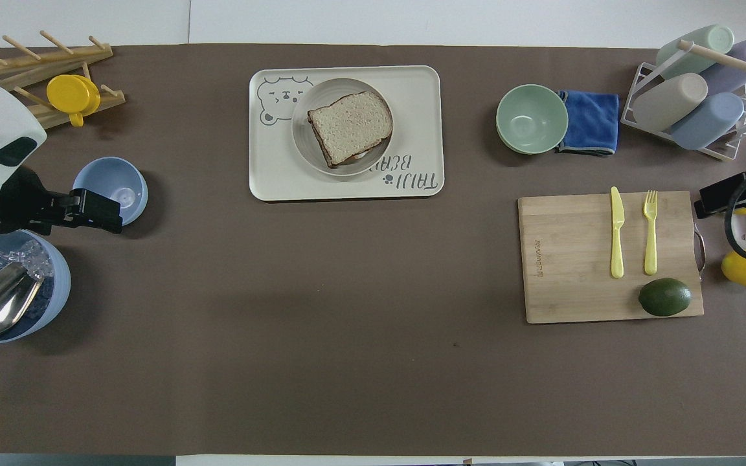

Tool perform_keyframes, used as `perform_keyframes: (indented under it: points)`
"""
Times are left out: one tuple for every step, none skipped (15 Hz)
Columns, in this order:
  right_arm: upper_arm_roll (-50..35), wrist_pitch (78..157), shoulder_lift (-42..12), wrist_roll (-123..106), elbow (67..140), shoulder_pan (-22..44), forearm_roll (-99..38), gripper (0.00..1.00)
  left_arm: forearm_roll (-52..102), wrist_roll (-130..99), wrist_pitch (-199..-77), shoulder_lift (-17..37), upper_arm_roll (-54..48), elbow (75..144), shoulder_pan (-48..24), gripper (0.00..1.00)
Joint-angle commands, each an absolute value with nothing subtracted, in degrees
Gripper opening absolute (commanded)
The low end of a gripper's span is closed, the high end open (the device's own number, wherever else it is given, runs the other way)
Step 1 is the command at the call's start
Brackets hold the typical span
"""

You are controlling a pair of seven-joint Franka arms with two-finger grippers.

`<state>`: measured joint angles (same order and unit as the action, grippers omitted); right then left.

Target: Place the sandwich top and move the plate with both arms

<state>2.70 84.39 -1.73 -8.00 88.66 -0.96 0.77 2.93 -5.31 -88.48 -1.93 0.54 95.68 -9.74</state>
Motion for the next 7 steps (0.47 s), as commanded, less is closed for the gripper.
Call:
perform_keyframes:
  points:
    - [2.3,84.3,-0.8,-7.4,89.6,-1.1,1.3,1.00,1.5,-5.0,-81.9,1.2,-0.1,87.7,-8.8,1.00]
    - [2.3,84.3,-0.8,-7.4,89.6,-1.1,1.3,1.00,1.5,-5.0,-81.5,1.2,-0.1,87.6,-8.9,1.00]
    - [2.3,84.3,-0.8,-7.4,89.6,-1.1,1.3,1.00,1.7,-5.0,-82.0,1.0,-0.2,88.4,-9.0,1.00]
    - [2.3,84.3,-0.8,-7.4,89.6,-1.1,1.3,1.00,1.7,-5.0,-82.6,0.7,-0.2,89.2,-8.9,1.00]
    - [2.3,84.3,-0.9,-7.4,89.6,-1.1,1.3,1.00,1.7,-5.0,-83.0,0.5,-0.2,89.6,-8.9,1.00]
    - [2.3,84.3,-0.8,-7.4,89.6,-1.1,1.3,1.00,1.7,-4.9,-83.1,0.4,-0.2,90.1,-8.8,1.00]
    - [2.3,84.3,-0.8,-7.4,89.6,-1.1,1.3,1.00,1.7,-4.9,-83.1,0.4,-0.2,89.9,-8.7,1.00]
